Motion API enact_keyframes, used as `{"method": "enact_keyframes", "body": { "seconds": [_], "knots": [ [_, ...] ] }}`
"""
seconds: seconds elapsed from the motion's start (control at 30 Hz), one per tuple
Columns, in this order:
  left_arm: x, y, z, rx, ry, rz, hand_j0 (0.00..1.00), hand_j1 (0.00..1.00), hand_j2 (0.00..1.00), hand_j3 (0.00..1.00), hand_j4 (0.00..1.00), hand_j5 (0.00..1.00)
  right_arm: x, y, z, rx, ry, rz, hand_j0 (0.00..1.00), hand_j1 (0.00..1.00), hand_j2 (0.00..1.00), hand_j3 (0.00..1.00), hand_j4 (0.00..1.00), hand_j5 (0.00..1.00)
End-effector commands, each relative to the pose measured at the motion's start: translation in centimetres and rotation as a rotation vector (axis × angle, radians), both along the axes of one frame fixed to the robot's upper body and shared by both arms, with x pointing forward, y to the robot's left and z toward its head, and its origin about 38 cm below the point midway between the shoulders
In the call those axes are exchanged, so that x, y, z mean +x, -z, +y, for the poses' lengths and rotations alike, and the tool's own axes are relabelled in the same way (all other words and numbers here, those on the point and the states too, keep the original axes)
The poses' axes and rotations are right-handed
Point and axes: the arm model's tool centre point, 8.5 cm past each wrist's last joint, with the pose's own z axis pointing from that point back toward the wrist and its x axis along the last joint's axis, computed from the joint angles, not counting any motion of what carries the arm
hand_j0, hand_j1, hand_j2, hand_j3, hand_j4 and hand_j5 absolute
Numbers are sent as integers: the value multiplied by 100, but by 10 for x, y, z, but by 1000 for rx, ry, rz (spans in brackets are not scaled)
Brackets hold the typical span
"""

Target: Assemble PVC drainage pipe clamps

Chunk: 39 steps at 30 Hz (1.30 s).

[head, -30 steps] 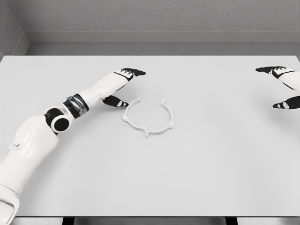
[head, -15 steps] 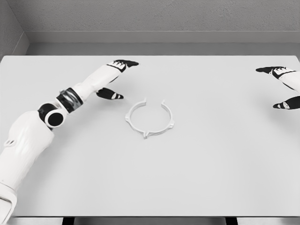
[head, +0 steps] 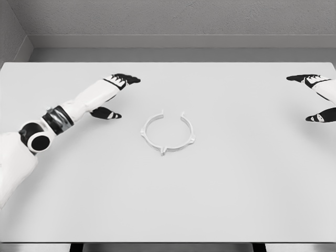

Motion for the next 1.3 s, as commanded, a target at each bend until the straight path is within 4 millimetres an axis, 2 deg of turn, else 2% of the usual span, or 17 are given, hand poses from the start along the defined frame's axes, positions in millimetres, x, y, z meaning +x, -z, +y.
{"method": "enact_keyframes", "body": {
  "seconds": [0.0, 0.2, 0.43, 0.7, 1.27],
  "knots": [
    [-4, -7, -9, -11, 29, -19, 100, 100, 100, 100, 100, 100, 0, -1, 1, 8, -1, -4, 100, 100, 100, 100, 100, 100],
    [-12, 3, -15, -7, 50, -2, 100, 100, 100, 100, 100, 100, 0, -2, 1, 7, -3, -5, 100, 100, 100, 100, 100, 100],
    [-20, 1, -24, -15, 81, -13, 100, 100, 100, 100, 100, 100, 0, -1, 1, 8, -1, -4, 100, 100, 100, 100, 100, 100],
    [-29, 7, -28, -15, 96, -3, 100, 100, 100, 100, 100, 100, 0, -2, 1, 7, -3, -5, 100, 100, 100, 100, 100, 100],
    [-32, 16, -39, -1, 112, 3, 100, 100, 100, 100, 100, 100, 0, -1, 0, 7, 1, -2, 100, 100, 100, 100, 100, 100]
  ]
}}
